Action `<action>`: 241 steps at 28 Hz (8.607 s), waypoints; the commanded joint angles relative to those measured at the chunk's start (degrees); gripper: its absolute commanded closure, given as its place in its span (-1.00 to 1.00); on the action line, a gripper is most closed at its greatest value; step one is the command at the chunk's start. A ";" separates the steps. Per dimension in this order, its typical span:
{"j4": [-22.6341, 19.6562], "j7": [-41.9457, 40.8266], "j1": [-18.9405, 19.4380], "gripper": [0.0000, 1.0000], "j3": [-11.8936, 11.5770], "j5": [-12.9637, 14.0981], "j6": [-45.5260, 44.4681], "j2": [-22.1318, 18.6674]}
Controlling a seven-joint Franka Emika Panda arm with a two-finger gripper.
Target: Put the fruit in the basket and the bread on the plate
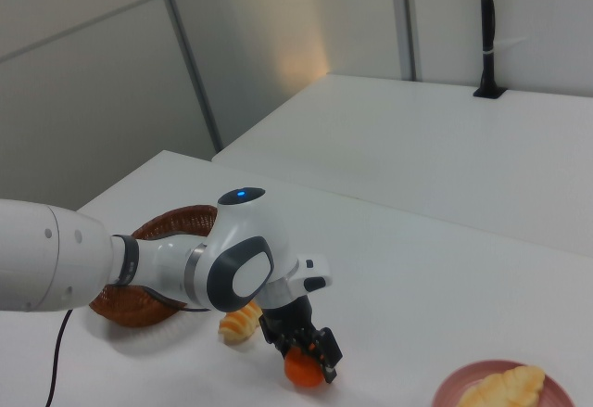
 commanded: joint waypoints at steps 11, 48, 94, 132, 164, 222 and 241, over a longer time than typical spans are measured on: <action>0.00 5.05 0.52 1.00 0.36 -0.71 0.93 -3.19; 25.15 32.65 30.31 -1.00 2.91 4.92 -9.70 9.47; 14.07 18.06 13.96 1.00 2.29 1.22 -4.96 10.61; 29.72 4.36 -17.67 1.00 -8.17 10.01 -4.78 12.45; 25.50 -1.54 -16.53 -1.00 -8.26 7.90 -2.14 14.65; 26.38 -12.52 4.65 -1.00 -6.94 9.92 -39.59 -9.96; 27.52 -12.35 4.56 -1.00 -6.50 10.10 -39.50 -9.34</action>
